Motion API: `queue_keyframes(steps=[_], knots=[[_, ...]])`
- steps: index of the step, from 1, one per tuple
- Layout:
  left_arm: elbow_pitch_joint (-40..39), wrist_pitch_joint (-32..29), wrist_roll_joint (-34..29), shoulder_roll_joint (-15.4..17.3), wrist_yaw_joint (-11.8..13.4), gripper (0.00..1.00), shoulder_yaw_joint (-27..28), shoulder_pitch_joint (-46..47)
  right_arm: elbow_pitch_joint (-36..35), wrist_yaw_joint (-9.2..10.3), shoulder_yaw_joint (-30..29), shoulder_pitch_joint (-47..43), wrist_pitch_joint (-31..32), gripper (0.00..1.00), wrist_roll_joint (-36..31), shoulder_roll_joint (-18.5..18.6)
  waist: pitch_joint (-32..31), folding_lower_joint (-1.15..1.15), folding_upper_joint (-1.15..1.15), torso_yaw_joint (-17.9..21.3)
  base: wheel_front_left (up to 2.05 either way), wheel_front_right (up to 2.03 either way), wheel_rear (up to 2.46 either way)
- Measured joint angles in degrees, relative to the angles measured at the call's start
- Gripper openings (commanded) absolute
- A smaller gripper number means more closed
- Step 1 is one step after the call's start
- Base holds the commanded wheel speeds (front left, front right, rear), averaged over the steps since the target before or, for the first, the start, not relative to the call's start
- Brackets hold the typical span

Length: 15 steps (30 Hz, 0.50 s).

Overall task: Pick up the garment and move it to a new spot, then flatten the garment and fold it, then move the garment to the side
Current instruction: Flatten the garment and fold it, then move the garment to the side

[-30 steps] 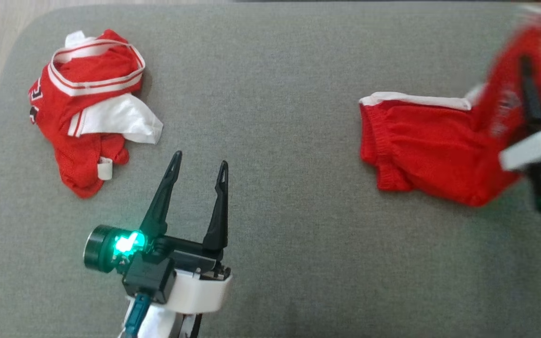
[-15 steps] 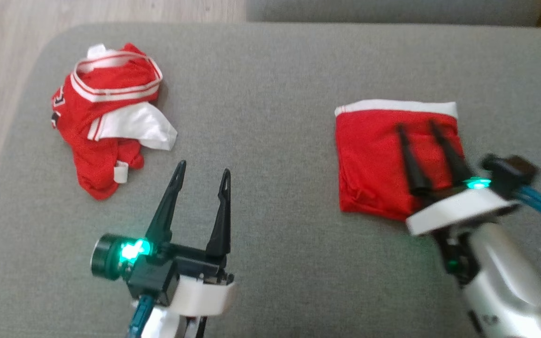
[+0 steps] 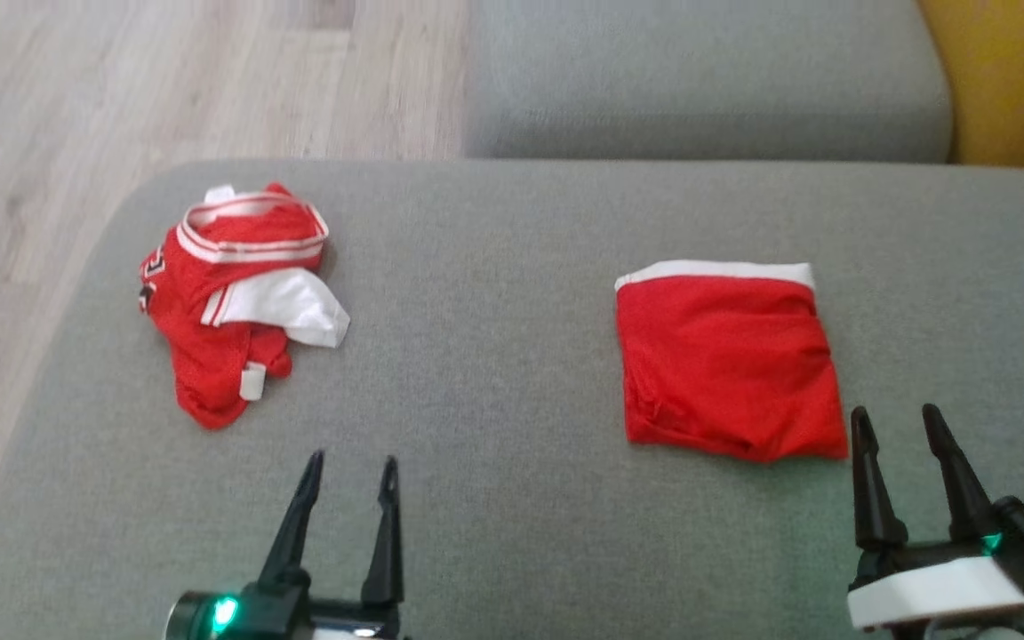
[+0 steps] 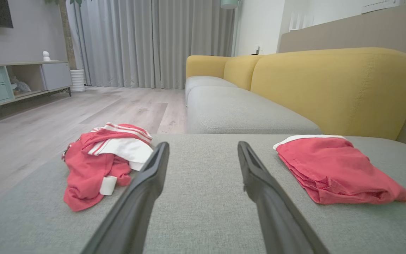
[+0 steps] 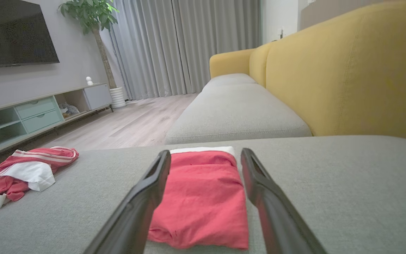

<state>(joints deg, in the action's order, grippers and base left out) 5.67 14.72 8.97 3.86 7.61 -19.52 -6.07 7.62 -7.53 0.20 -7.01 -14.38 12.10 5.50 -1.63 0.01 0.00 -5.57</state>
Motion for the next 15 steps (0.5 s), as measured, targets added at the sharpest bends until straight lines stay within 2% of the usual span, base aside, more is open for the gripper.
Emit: queue_keyframes(steps=[5,15], knots=[[1.3,0.0,-1.3,-0.2,0.5,1.00,2.2,-1.7,-0.2,0.00,0.4,-2.3,0.0,1.00,-4.1,-1.2,-2.2,0.01,0.00,0.5,0.00,0.00,0.00],[1.2,0.0,-2.0,-0.5,0.4,1.00,3.9,-3.7,0.6,0.00,1.2,-4.5,0.0,1.00,-5.3,-2.2,-2.9,-0.01,0.00,0.9,0.00,0.00,0.00]])
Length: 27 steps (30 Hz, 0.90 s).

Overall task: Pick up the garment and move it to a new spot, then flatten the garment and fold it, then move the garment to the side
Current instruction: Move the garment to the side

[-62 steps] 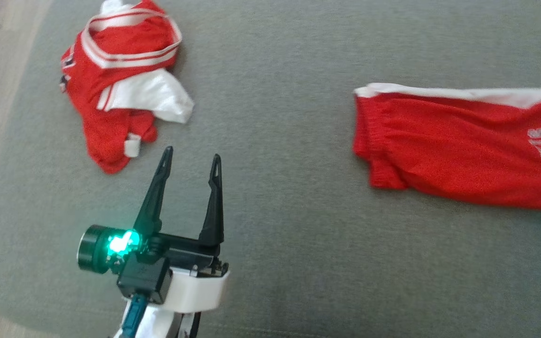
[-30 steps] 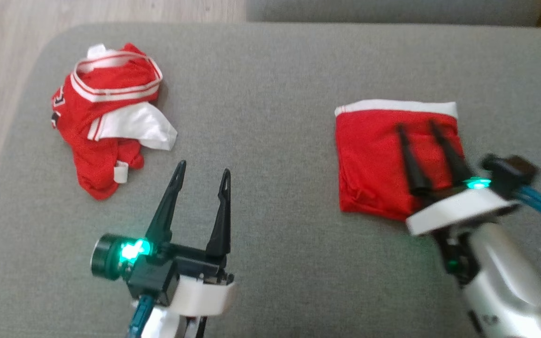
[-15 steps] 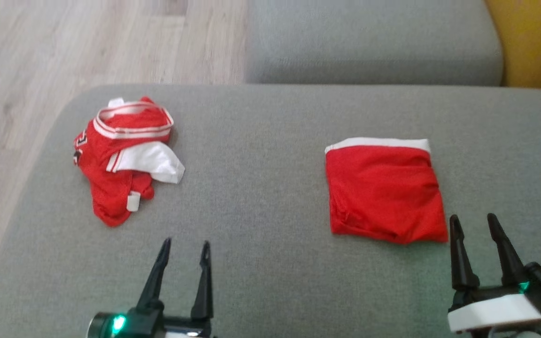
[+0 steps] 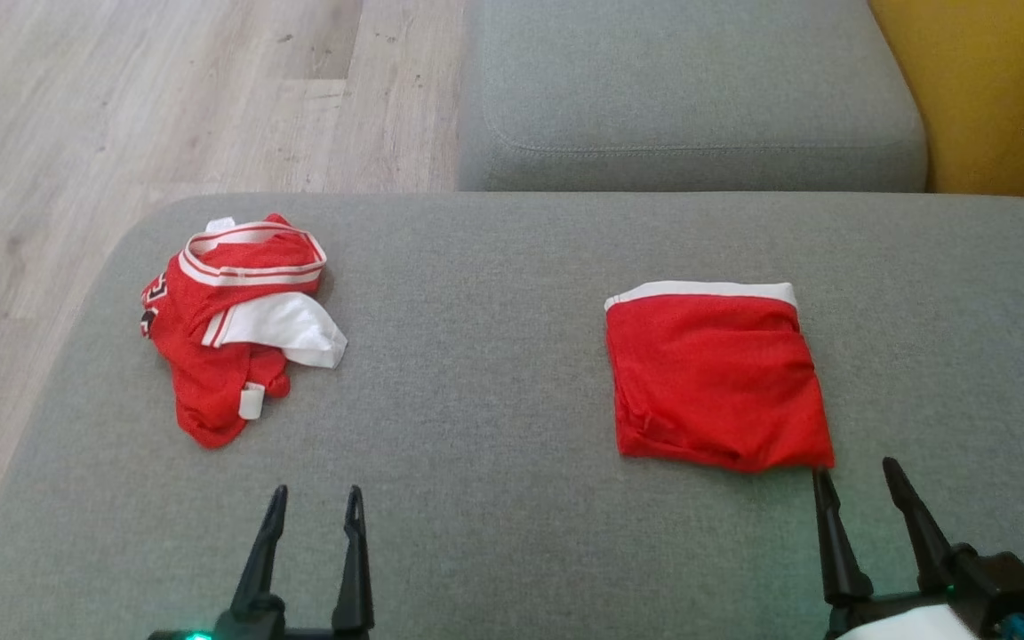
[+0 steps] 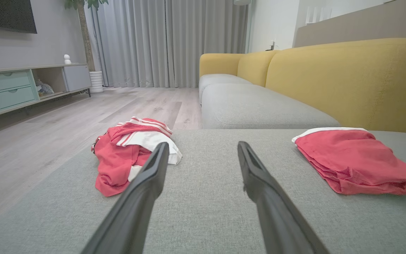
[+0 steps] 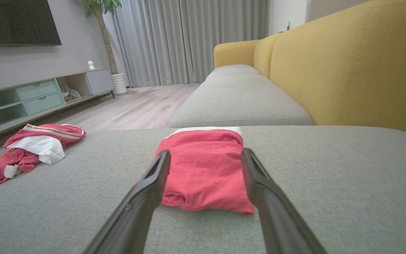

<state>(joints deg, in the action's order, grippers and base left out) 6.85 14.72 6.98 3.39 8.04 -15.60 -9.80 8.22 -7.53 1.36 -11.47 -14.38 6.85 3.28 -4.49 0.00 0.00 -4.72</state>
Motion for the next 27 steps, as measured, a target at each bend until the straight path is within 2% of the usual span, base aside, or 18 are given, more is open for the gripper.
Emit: queue_keyframes(steps=[27], knots=[[-2.8,0.0,0.6,-0.1,-0.6,1.00,1.3,0.2,2.8,0.00,-0.5,1.6,0.0,1.00,-0.1,-0.5,3.9,0.00,0.00,0.1,0.00,0.00,0.00]])
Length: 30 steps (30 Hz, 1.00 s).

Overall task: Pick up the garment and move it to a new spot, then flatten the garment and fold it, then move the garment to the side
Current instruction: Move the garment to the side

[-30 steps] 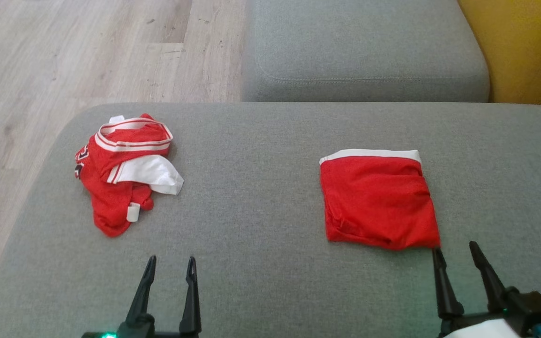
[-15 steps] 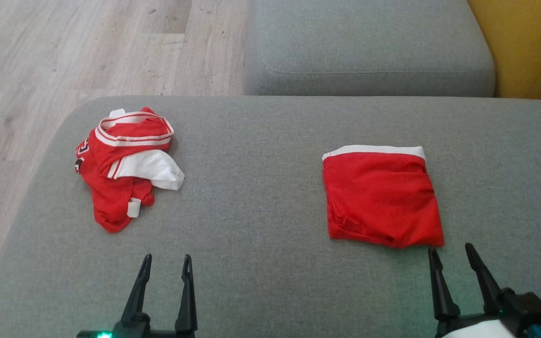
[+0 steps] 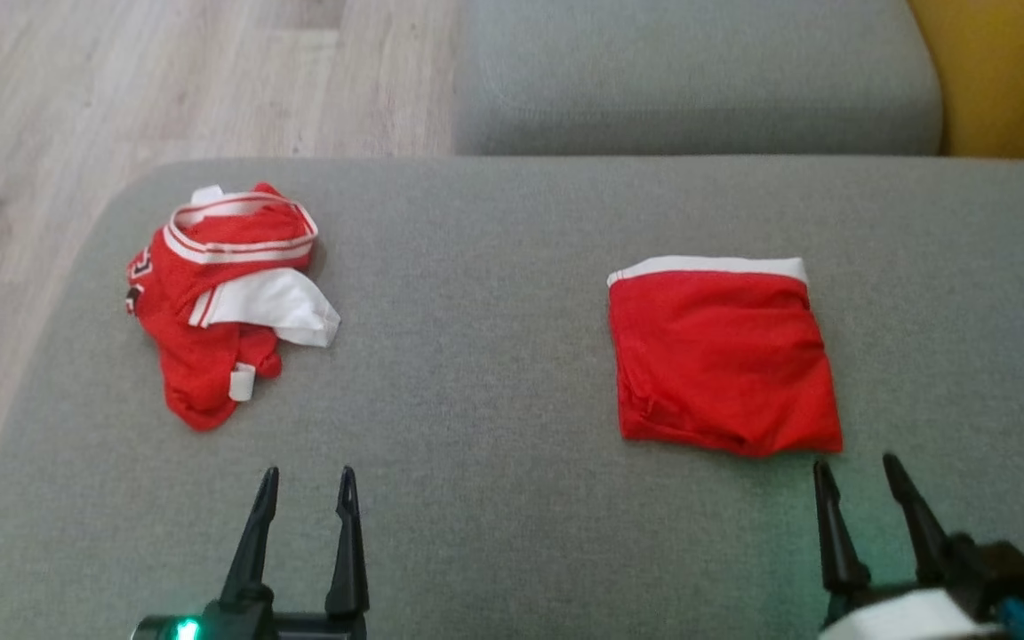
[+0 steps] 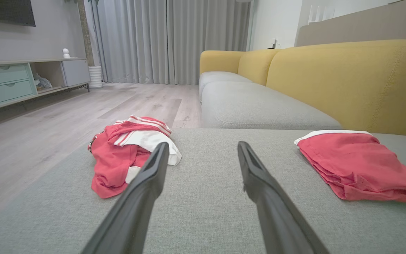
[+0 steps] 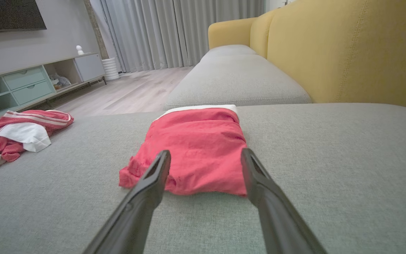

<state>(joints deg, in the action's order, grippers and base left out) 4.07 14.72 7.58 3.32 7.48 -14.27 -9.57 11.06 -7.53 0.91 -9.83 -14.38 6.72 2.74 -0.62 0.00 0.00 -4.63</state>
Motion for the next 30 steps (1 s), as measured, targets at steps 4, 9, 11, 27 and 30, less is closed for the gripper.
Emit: queue_keyframes(steps=[4,9,11,27,30], knots=[[-1.0,0.0,0.0,0.0,0.0,1.00,-0.1,1.3,2.8,0.00,-0.5,6.2,0.0,1.00,1.1,0.6,2.5,0.00,0.00,0.2,0.00,0.00,0.00],[-1.9,0.0,0.0,-0.1,-0.3,1.00,-0.6,6.2,10.5,0.00,-0.9,18.4,0.0,1.00,3.6,4.6,7.1,-0.03,0.00,0.0,0.00,0.00,0.00],[-2.1,0.0,0.0,-0.2,-0.4,1.00,-0.8,7.8,16.2,0.00,-0.1,22.8,0.0,1.00,5.3,6.3,8.9,-0.02,0.00,-0.2,0.00,0.00,0.00],[-1.9,0.0,0.0,-0.3,0.3,1.00,-2.0,12.0,37.4,0.00,10.5,40.9,3.0,0.00,17.1,10.4,17.8,-0.01,0.00,-0.3,0.00,0.00,0.00],[-2.1,0.0,-0.6,-0.3,0.1,1.00,-1.6,12.0,38.1,0.00,12.3,42.2,1.9,0.00,16.6,10.5,18.3,-0.01,0.00,1.4,0.00,0.00,0.00]])
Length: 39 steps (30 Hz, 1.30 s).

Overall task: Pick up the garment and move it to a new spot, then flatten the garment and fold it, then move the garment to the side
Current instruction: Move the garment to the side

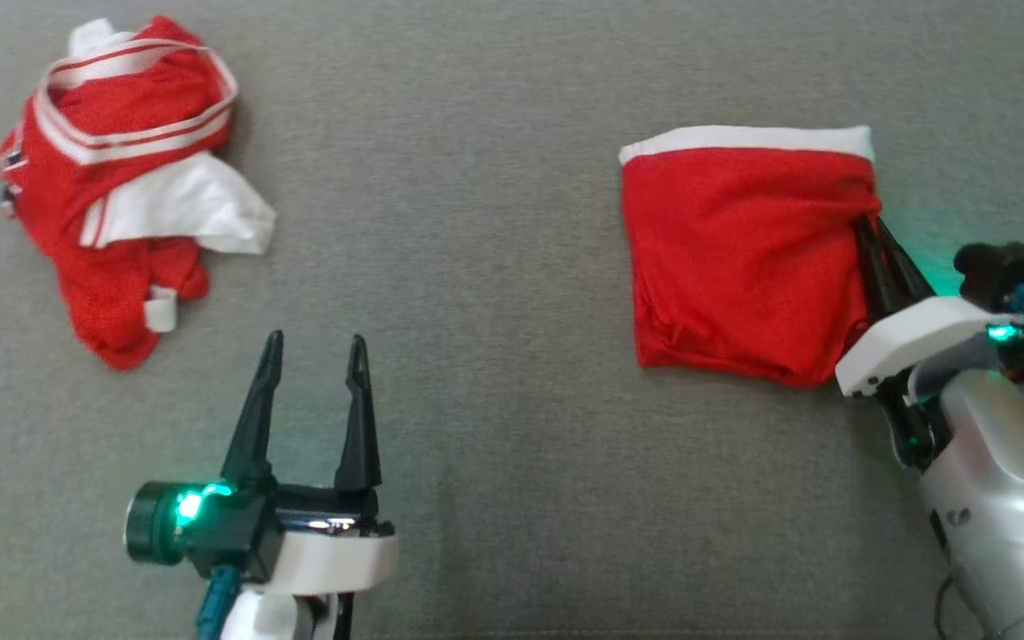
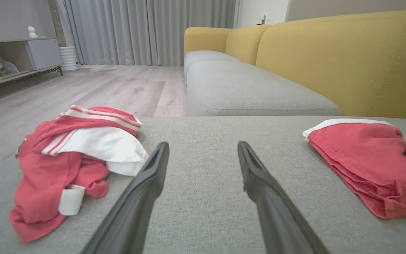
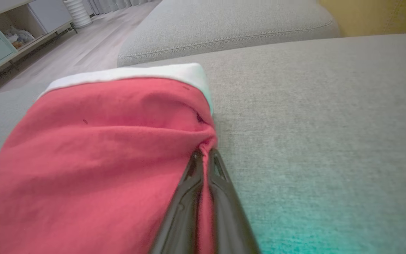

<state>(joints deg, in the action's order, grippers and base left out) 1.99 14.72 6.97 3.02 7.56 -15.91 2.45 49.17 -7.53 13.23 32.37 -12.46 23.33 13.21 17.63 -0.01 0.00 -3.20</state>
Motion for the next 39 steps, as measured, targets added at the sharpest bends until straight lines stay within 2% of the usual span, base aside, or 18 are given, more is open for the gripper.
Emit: queue_keyframes(steps=[3,5,18,22,23,24,25,29,31,35,39], knots=[[-0.4,0.0,0.0,0.0,-0.1,1.00,0.8,0.4,0.1,0.00,1.0,1.6,-0.7,0.00,-0.9,0.6,0.5,0.01,0.00,1.9,0.00,0.00,0.00],[-0.7,0.0,-0.1,0.0,-0.4,1.00,0.9,1.1,0.2,0.00,1.2,3.3,-0.7,0.00,-1.7,2.4,1.1,0.01,0.00,2.9,0.00,0.00,0.00],[-3.1,0.0,-0.6,-0.1,-1.1,1.00,0.7,8.3,2.5,0.00,-3.5,14.9,1.6,0.00,-7.9,24.1,11.5,-0.01,0.00,4.2,0.00,0.00,0.00],[-3.1,0.0,-0.6,-0.1,-1.1,1.00,0.6,9.6,3.0,0.00,-6.1,17.4,1.8,0.00,-10.3,28.3,14.5,-0.01,0.00,3.8,0.00,0.00,0.00],[-3.1,0.0,-0.6,-0.1,-1.1,1.00,0.5,9.9,3.3,0.00,-6.8,17.7,1.9,0.03,-11.1,28.9,14.9,-0.01,0.00,3.7,0.00,0.00,0.00],[-3.1,0.0,-0.6,-0.1,-1.1,1.00,0.4,10.2,3.4,0.00,-7.7,17.9,2.0,0.61,-11.7,29.1,15.2,-0.02,0.00,3.5,0.00,0.00,0.00],[-3.0,0.0,-0.6,-0.1,-1.1,1.00,0.3,10.5,3.7,0.00,-8.4,17.9,2.0,1.00,-12.4,29.1,15.2,-0.02,0.00,3.4,0.00,0.00,0.00],[-2.3,0.0,-0.5,-0.1,-1.1,1.00,0.2,10.6,4.2,0.00,-11.7,17.8,1.2,1.00,-17.2,28.2,13.5,0.00,0.00,3.2,0.00,0.00,0.00],[-1.9,0.0,-0.6,-0.1,-1.1,1.00,0.2,10.5,3.9,0.00,-13.8,17.5,0.4,1.00,-18.6,26.0,11.9,0.01,0.00,3.1,0.00,0.00,0.00],[0.0,0.0,-0.6,-0.1,-1.1,1.00,0.6,9.6,0.8,0.00,-15.7,12.7,-1.0,1.00,-20.3,16.5,7.4,0.01,0.00,3.0,0.00,0.00,0.00],[2.7,0.0,-1.1,-0.1,-1.8,1.00,0.9,6.5,-4.4,0.00,-16.0,2.7,-1.7,1.00,-20.0,6.5,1.6,0.02,0.00,2.9,0.00,0.00,0.00]])
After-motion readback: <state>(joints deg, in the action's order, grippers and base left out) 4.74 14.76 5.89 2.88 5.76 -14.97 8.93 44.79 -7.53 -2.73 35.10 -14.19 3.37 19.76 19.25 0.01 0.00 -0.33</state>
